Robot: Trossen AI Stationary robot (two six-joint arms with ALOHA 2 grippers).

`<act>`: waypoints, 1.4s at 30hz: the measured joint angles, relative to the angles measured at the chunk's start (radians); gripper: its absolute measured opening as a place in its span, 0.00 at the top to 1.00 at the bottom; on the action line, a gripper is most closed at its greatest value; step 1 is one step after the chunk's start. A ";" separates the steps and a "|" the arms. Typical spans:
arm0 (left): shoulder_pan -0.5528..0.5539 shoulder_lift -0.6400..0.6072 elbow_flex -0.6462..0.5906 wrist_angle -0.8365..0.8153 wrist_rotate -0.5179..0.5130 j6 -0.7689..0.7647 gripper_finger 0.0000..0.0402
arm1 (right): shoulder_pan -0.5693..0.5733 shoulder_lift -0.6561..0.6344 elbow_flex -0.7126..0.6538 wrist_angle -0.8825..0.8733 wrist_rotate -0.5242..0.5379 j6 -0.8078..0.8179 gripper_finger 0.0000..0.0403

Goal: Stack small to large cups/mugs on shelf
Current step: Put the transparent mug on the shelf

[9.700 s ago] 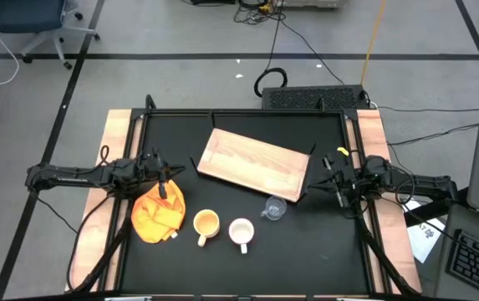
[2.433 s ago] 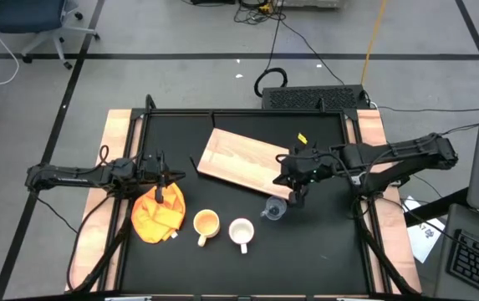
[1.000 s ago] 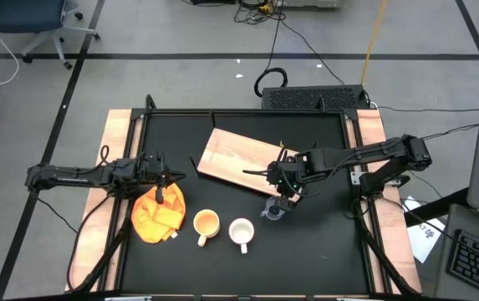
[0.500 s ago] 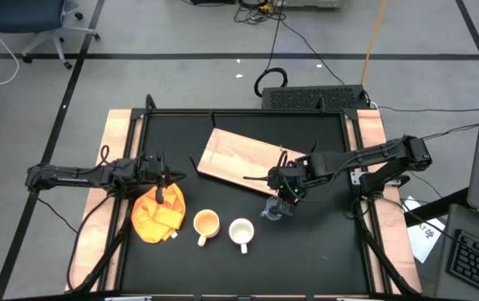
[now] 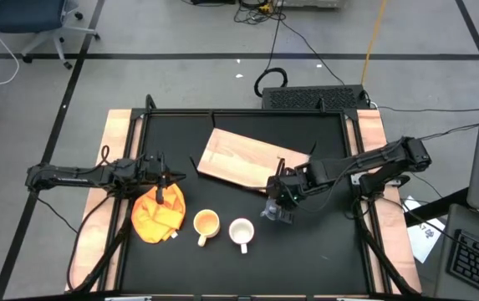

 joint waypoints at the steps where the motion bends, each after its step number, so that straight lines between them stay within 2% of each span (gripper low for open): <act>1: 0.000 0.000 0.000 0.000 0.000 0.000 0.92 | 0.005 0.003 0.000 0.002 0.000 0.000 1.00; 14: 0.000 0.000 0.000 -0.001 0.001 -0.001 0.92 | 0.011 0.067 -0.002 -0.051 -0.001 -0.001 1.00; 31: 0.000 0.000 0.000 -0.001 0.002 -0.001 0.92 | 0.004 0.068 -0.002 -0.056 -0.001 -0.045 0.99; 35: 0.000 0.000 0.000 -0.001 0.002 -0.001 0.92 | -0.003 0.068 -0.002 -0.055 0.019 -0.056 0.93; 42: 0.000 0.000 0.000 -0.001 0.002 -0.002 0.92 | -0.022 0.068 -0.002 -0.050 0.028 -0.074 0.75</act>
